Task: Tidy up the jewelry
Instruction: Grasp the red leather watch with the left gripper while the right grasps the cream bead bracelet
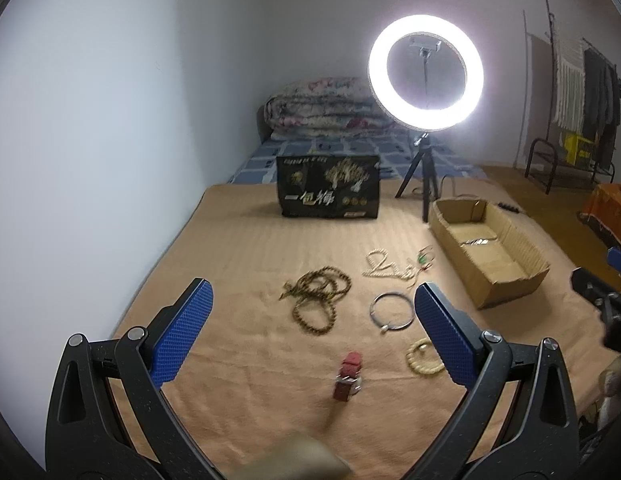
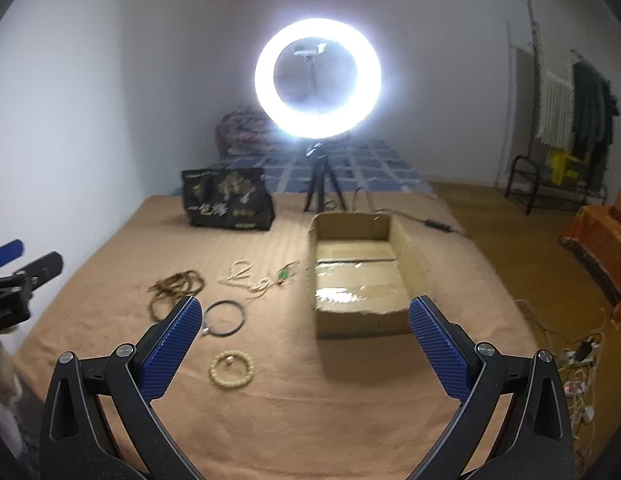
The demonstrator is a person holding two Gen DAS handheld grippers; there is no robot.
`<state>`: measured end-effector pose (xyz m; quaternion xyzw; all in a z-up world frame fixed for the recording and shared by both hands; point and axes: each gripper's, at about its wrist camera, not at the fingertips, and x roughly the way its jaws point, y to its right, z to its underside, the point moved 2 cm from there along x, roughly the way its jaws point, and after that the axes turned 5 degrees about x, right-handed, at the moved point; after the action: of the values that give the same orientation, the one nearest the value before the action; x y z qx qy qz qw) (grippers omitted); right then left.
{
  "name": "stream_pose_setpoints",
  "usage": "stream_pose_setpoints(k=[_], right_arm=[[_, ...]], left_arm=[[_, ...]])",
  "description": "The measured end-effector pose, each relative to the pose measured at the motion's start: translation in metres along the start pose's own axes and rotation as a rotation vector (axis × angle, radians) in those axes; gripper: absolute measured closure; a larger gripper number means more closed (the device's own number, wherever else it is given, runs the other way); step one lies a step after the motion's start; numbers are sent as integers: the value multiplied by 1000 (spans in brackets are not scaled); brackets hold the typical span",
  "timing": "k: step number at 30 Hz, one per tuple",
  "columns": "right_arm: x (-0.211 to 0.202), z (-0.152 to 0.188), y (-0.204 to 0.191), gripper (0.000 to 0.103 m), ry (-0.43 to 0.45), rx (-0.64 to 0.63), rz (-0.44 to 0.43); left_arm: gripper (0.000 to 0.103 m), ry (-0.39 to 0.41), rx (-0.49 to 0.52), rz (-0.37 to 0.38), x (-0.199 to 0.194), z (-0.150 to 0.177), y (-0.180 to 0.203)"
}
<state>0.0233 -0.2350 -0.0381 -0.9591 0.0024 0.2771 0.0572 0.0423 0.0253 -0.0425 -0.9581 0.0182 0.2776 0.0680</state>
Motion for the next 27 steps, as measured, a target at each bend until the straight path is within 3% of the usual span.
stream_pose_setpoints(k=[5,11,15,20,27], right_arm=[[14,12,-7,0,-39,-52,23],[49,36,-5,0,-136,-20,-33],[68,52,-13,0,-209,-85,-42],[96,76,-27,0,-332,-135,-120],[129,96,-39,0,-409,-182,-149]], left_arm=[[0,-83,-25,55,22,14,-18],[2,-160,-33,88,51,36,-26],[2,-206,-10,123,65,48,-20],[2,-271,29,164,83,61,-7],[2,-353,49,186,106,77,8]])
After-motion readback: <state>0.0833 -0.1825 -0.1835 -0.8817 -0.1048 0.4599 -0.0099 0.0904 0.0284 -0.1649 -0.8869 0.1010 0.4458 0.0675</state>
